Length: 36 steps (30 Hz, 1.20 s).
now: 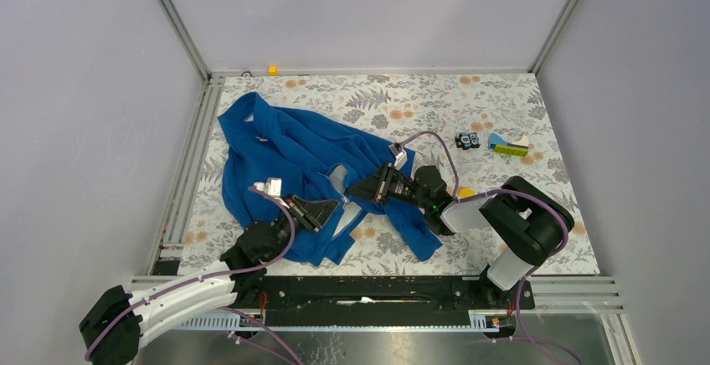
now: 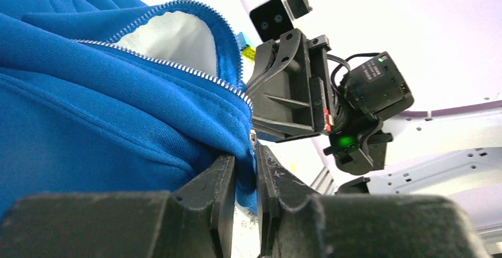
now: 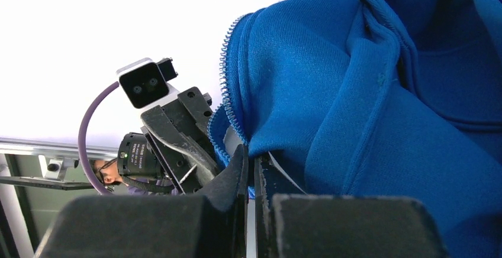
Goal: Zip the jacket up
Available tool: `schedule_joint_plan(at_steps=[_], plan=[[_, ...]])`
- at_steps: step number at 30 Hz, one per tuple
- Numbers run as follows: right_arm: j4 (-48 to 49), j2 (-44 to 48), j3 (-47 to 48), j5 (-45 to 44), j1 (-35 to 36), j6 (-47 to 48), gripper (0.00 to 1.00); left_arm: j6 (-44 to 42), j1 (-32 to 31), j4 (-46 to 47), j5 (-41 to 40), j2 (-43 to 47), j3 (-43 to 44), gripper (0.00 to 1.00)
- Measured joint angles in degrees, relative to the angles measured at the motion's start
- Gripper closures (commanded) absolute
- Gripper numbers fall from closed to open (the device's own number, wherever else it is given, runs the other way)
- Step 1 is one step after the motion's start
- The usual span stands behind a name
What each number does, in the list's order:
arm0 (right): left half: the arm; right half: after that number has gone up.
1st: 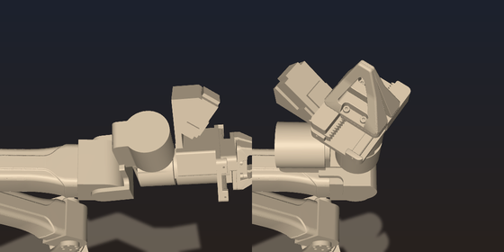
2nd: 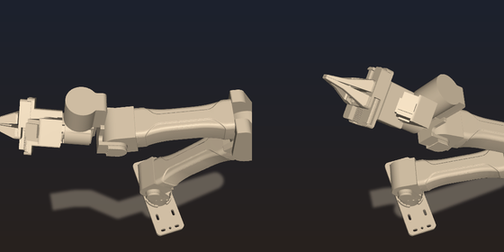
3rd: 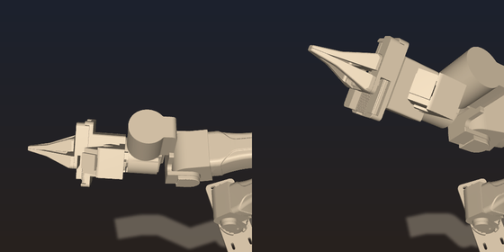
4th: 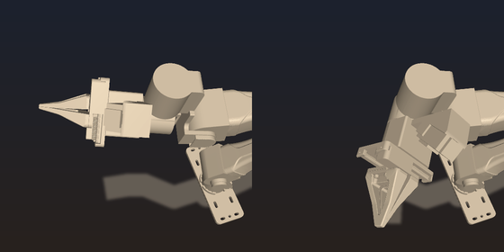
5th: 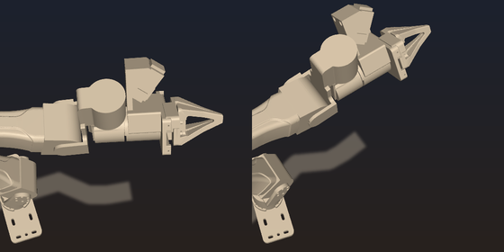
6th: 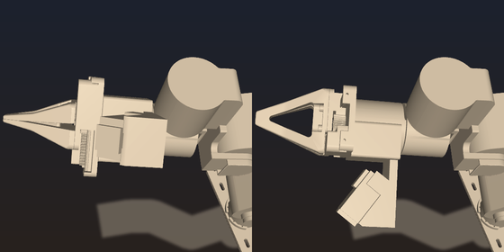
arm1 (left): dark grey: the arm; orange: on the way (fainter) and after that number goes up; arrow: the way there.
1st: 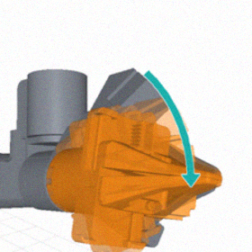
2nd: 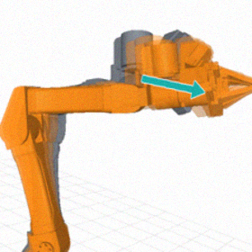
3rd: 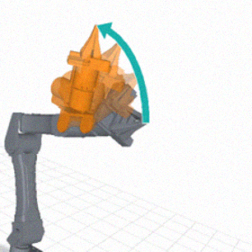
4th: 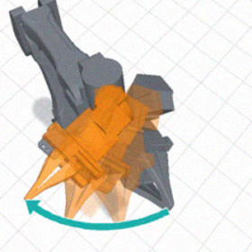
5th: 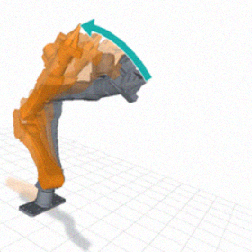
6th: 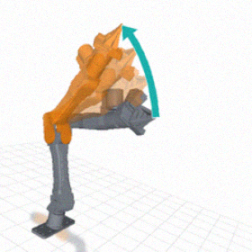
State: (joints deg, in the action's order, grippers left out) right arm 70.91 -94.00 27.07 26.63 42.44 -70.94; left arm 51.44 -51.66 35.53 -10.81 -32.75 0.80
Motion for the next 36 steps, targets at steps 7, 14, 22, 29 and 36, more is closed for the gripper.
schedule_joint_plan(at_steps=[7, 14, 22, 29, 36], plan=[[-1.31, 0.85, 0.09, -0.02, 0.35, 0.55, 1.0, 1.6, 0.0, 1.31, 1.27, 0.0, -0.2, 0.78], [-1.86, 1.07, 0.13, -0.2, 0.68, 0.66, 1.0, 1.22, 0.0, 1.51, 1.68, -1.95, -0.2, 0.99], [-6.01, 1.62, 1.44, -1.2, 0.87, -0.33, 1.0, -1.49, 0.0, 1.73, 2.21, -5.81, -0.17, 1.0], [-7.5, 1.51, 3.21, -0.5, 1.07, -2.38, 1.0, -3.67, 0.17, 2.95, 3.3, -8.33, 0.24, 1.0], [-6.73, 0.11, 3.82, 1.49, 1.07, -5.64, 1.0, -3.98, 0.92, 5.33, 5.16, -11.74, 0.59, 1.0]])
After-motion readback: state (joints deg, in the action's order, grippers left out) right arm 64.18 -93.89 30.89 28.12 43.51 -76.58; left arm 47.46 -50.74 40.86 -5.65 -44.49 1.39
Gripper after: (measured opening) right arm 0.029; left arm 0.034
